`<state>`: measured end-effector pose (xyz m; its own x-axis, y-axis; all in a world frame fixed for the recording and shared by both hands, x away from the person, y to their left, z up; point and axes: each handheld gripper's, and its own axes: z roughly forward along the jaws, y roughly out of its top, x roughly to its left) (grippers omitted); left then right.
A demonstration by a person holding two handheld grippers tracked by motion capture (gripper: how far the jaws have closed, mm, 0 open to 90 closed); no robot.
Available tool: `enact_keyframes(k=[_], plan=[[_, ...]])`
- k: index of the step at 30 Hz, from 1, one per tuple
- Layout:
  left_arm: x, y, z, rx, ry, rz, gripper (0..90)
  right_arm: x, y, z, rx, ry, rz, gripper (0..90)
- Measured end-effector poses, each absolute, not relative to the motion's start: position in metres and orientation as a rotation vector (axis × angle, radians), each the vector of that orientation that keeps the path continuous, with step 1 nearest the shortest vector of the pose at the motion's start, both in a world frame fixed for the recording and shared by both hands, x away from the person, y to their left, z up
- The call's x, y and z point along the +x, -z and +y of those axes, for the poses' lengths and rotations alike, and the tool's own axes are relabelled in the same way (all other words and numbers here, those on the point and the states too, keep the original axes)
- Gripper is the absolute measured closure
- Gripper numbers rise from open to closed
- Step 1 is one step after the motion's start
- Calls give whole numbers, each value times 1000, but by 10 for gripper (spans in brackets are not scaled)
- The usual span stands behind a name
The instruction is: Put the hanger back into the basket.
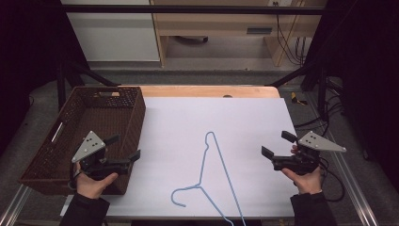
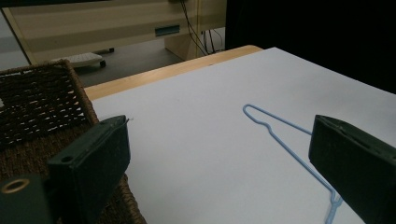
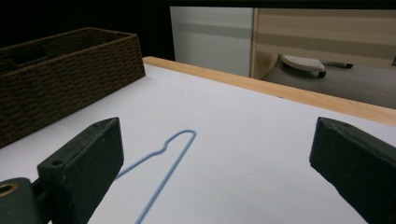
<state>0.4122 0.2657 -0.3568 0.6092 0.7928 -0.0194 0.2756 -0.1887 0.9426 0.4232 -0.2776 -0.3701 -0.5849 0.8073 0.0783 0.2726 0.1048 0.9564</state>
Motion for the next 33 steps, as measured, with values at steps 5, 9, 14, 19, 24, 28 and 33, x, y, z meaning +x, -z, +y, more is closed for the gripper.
enact_keyframes(k=[5,9,14,19,24,28,33], plan=[[411,357,265,1751,-596,873,52,423,370,-274,1050,-1472,1940,36],[411,358,264,1755,-594,872,54,423,369,-267,1052,-1440,1972,41],[411,359,261,1756,-596,872,55,422,367,-254,1045,-1398,2021,46],[411,360,259,1763,-593,868,56,420,368,-231,1037,-1336,2108,65],[411,360,257,1769,-594,862,57,418,373,-203,1007,-1272,2215,82],[411,361,256,1772,-593,862,58,414,378,-184,981,-1228,2292,87],[411,363,253,1781,-591,860,58,411,387,-163,944,-1174,2374,94]])
